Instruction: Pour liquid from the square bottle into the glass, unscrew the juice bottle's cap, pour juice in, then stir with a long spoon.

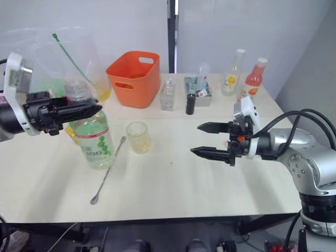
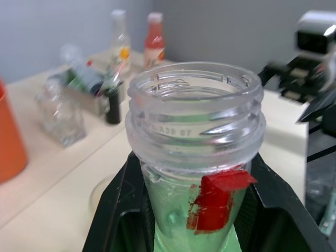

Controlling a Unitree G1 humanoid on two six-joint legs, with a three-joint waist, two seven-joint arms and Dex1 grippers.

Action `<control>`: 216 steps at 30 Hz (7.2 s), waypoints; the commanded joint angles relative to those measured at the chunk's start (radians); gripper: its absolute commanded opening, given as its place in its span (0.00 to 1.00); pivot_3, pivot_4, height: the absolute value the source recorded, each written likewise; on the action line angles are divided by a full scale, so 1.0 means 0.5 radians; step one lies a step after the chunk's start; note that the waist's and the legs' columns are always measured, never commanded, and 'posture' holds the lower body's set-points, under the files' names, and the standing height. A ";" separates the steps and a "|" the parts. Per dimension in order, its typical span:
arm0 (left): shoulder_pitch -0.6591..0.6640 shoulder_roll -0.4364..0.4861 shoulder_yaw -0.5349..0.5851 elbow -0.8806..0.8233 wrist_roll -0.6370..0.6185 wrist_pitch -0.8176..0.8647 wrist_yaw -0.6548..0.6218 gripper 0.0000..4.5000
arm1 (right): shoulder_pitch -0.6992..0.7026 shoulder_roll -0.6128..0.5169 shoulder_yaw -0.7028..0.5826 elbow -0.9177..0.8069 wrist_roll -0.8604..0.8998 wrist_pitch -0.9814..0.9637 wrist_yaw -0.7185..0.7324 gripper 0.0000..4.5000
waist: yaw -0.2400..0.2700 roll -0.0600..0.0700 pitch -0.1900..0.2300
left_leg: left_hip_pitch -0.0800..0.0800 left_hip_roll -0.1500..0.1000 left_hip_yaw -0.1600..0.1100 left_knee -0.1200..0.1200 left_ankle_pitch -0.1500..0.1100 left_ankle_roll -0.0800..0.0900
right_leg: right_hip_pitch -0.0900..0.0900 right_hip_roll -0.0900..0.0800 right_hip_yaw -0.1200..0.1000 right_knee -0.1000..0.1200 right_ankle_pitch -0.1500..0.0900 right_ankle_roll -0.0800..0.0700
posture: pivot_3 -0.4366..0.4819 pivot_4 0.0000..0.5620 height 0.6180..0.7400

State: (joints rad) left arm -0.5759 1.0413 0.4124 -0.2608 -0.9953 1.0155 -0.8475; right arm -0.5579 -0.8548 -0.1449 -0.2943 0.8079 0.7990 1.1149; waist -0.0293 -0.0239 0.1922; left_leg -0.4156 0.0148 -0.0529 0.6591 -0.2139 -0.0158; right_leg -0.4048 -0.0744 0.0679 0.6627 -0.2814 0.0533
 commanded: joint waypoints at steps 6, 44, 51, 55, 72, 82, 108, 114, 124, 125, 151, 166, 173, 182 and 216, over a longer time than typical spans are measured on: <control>0.283 -0.060 0.098 0.002 0.406 -0.469 0.052 0.31 | -0.006 -0.073 0.041 -0.018 -0.010 -0.026 0.111 1.00 | 0.016 -0.001 0.000 | -0.001 -0.001 0.001 0.000 0.000 0.000 | 0.000 -0.002 0.000 -0.001 0.000 0.000 | 0.48 0.27 1.00; -1.048 -0.788 -0.846 2.011 1.869 -2.422 0.096 0.31 | 0.333 0.011 -0.133 -0.471 0.181 0.079 -0.493 1.00 | 0.032 -0.008 0.000 | -0.013 -0.005 -0.003 0.005 0.000 0.000 | -0.006 -0.003 -0.004 0.001 0.001 0.001 | 0.48 0.27 1.00; -1.133 -0.858 -0.869 2.297 1.978 -2.777 0.100 0.31 | 0.334 0.037 -0.144 -0.527 0.251 0.116 -0.630 1.00 | 0.027 -0.008 0.000 | -0.014 -0.005 -0.003 0.005 0.000 0.000 | -0.008 -0.003 -0.004 0.002 0.001 0.001 | 0.48 0.27 1.00; -1.138 -0.892 -0.888 2.383 2.030 -2.943 0.110 0.31 | 0.357 0.023 -0.165 -0.544 0.288 0.129 -0.689 1.00 | 0.028 -0.008 0.000 | -0.015 -0.005 -0.004 0.005 0.000 0.000 | -0.008 -0.003 -0.005 0.002 0.001 0.001 | 0.48 0.27 1.00; -1.035 -0.872 -0.992 2.530 2.301 -3.420 0.323 0.31 | 0.375 0.030 -0.191 -0.596 0.456 0.177 -0.868 1.00 | 0.029 -0.008 0.000 | -0.015 -0.005 -0.004 0.005 0.000 0.000 | -0.009 -0.003 -0.005 0.004 0.001 0.001 | 0.48 0.27 1.00; -1.036 -0.834 -1.067 2.628 2.507 -3.563 0.567 0.31 | 0.380 -0.008 -0.194 -0.601 0.488 0.174 -0.887 1.00 | 0.030 -0.008 0.000 | -0.015 -0.005 -0.004 0.006 0.000 0.000 | -0.009 -0.003 -0.005 0.004 0.002 0.001 | 0.48 0.27 1.00; -1.163 -0.796 -1.251 2.780 2.847 -3.848 1.024 0.31 | 0.365 0.002 -0.163 -0.600 0.452 0.135 -0.904 1.00 | 0.030 -0.009 0.000 | -0.016 -0.005 -0.003 0.006 0.001 0.000 | -0.009 -0.003 -0.005 0.005 0.002 0.001 | 0.48 0.27 1.00; -1.181 -0.778 -1.299 2.794 2.940 -3.895 1.113 0.31 | 0.359 0.005 -0.156 -0.591 0.434 0.128 -0.893 1.00 | 0.030 -0.009 0.000 | -0.016 -0.006 -0.003 0.006 0.001 0.000 | -0.009 -0.003 -0.005 0.005 0.002 0.002 | 0.48 0.27 1.00; -1.224 -0.727 -1.426 2.803 3.145 -3.991 1.372 0.31 | 0.361 0.007 -0.159 -0.592 0.418 0.118 -0.888 1.00 | 0.031 -0.009 0.000 | -0.016 -0.005 -0.003 0.007 0.000 0.000 | -0.009 -0.004 -0.005 0.006 0.002 0.002 | 0.48 0.27 1.00; -1.229 -0.724 -1.436 2.809 3.159 -3.996 1.391 0.31 | 0.361 0.008 -0.159 -0.592 0.416 0.118 -0.887 1.00 | 0.031 -0.009 0.000 | -0.016 -0.006 -0.003 0.007 0.001 0.000 | -0.009 -0.004 -0.005 0.006 0.002 0.002 | 0.48 0.27 1.00; -1.289 -0.660 -1.585 2.871 3.327 -4.043 1.632 0.31 | 0.340 0.074 -0.122 -0.605 0.390 0.122 -0.898 1.00 | 0.032 -0.009 -0.001 | -0.016 -0.007 -0.003 0.008 0.001 0.000 | -0.009 -0.004 -0.005 0.008 0.002 0.002 | 0.48 0.27 1.00; -1.246 -0.804 -1.359 2.928 2.866 -3.923 1.083 0.31 | 0.321 0.071 -0.102 -0.590 0.372 0.126 -0.888 1.00 | 0.030 -0.009 -0.001 | -0.017 -0.007 -0.003 0.009 0.001 0.000 | -0.009 -0.004 -0.005 0.009 0.002 0.002 | 0.48 0.27 1.00; -1.238 -0.886 -1.153 2.857 2.510 -3.755 0.706 0.31 | 0.291 0.060 -0.088 -0.560 0.353 0.127 -0.856 1.00 | 0.028 -0.009 -0.001 | -0.016 -0.007 -0.004 0.011 0.001 0.000 | -0.010 -0.004 -0.005 0.022 0.002 0.002 | 0.48 0.27 1.00; -1.215 -0.951 -0.890 2.591 2.120 -3.317 0.404 0.31 | 0.240 0.066 -0.059 -0.511 0.335 0.126 -0.803 1.00 | 0.021 -0.009 -0.001 | -0.016 -0.007 -0.005 0.013 0.001 0.000 | -0.010 -0.004 -0.005 0.024 0.002 0.002 | 0.48 0.27 1.00; 0.505 -0.475 0.618 -0.399 0.805 -0.344 0.553 0.31 | -0.574 0.294 0.468 0.219 -0.100 -0.117 0.182 1.00 | -0.026 -0.009 -0.001 | -0.019 -0.002 0.001 0.018 0.001 -0.001 | -0.031 -0.004 -0.002 0.035 0.005 -0.001 | 0.48 0.27 1.00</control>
State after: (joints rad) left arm -0.3197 0.7768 0.6187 -0.4202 -0.5659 0.8912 -0.5572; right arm -0.8209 -0.7038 0.1061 -0.1833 0.7638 0.7665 1.1810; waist -0.0424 -0.0286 0.1919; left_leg -0.4253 0.0144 -0.0526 0.6682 -0.2134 -0.0163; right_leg -0.4205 -0.0758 0.0671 0.6801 -0.2789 0.0522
